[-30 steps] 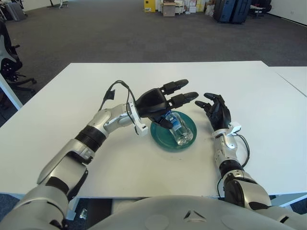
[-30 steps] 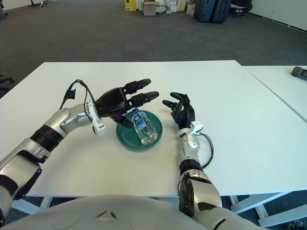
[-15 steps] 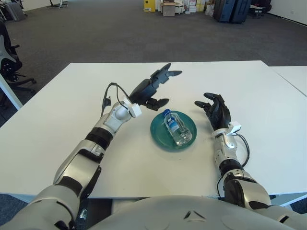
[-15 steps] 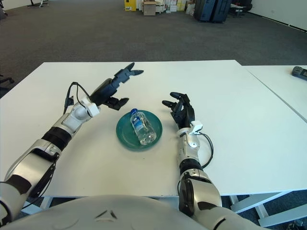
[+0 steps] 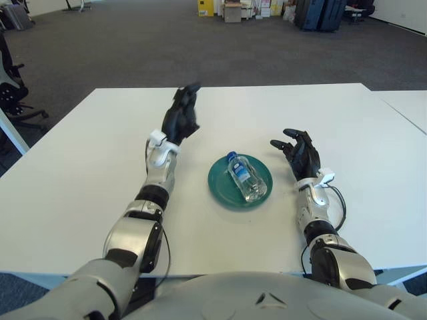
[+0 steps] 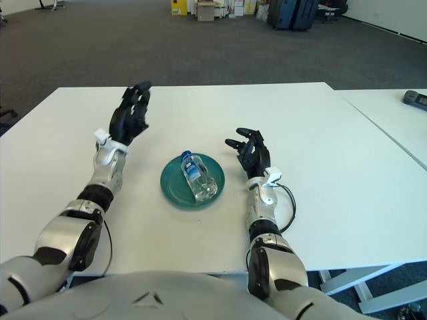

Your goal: Put the bottle into the plate.

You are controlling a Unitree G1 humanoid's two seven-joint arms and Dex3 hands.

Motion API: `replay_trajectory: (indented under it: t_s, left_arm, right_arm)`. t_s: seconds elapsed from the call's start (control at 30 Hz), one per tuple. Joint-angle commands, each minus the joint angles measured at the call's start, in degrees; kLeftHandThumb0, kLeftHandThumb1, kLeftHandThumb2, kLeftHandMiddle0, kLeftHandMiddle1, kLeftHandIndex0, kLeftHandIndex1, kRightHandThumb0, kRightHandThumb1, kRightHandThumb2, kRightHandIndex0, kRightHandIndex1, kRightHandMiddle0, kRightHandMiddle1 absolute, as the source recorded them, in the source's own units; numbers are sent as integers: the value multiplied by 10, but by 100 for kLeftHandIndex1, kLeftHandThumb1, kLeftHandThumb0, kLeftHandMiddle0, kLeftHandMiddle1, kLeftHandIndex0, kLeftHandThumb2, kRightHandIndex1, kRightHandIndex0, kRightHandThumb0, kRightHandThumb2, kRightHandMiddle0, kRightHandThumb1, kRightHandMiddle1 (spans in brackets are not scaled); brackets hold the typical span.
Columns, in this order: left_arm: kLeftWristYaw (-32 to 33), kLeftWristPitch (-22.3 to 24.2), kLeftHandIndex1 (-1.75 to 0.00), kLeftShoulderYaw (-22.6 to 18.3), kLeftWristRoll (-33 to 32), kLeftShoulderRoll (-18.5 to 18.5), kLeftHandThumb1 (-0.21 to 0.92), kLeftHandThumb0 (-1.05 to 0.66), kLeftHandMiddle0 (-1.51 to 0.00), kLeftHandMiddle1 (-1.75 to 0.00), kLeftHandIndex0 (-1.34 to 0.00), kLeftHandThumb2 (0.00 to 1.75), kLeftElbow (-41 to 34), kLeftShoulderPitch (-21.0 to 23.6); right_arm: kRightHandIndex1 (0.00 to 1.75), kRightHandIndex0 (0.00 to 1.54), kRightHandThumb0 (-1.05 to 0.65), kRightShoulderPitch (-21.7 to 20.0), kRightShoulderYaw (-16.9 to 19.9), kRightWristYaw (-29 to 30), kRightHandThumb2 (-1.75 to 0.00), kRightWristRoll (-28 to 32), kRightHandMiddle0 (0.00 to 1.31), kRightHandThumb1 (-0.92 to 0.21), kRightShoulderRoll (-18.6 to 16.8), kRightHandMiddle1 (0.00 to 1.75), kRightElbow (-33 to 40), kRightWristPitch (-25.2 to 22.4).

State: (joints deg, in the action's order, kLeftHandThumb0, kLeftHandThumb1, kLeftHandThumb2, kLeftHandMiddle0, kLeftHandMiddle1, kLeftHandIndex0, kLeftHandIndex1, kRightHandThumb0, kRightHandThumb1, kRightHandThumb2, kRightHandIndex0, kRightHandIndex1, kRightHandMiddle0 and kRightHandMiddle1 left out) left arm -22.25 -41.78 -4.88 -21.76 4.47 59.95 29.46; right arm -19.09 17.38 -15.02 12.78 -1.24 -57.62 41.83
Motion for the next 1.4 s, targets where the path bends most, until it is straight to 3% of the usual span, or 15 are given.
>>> replay_trajectory:
  t_s: [0.0,0.17,0.4,1.03,1.37]
  left_arm:
    - [-25,-1,-82,-28,1,0,92,-74,-42,-1,0,105,40,-19]
    - [-40,-3,-85,-51,12,-3,92,-78,-47,-3,-4,107,72,-49]
    - [-31,16,-88,-79,33,22,92,-81,-51,-5,-7,106,113,-83]
    - [67,2,-88,-80,111,10,92,-81,-45,-1,-3,97,119,-104]
    - [109,1,-85,-67,156,16,92,-83,-36,0,0,98,123,-100]
  right_arm:
    - [45,56,-81,42,9,3,-93,11,24,-92,-9,105,-30,0]
    - [32,53,-80,44,16,-4,-94,19,23,-92,-11,101,-25,-9]
    - [17,48,-80,50,22,-12,-96,26,14,-92,-8,93,-17,-13]
    - [4,35,-78,59,5,37,-100,-1,1,-92,4,84,2,-16]
    - [0,27,-80,61,-14,72,-99,-27,0,-92,10,67,10,-30]
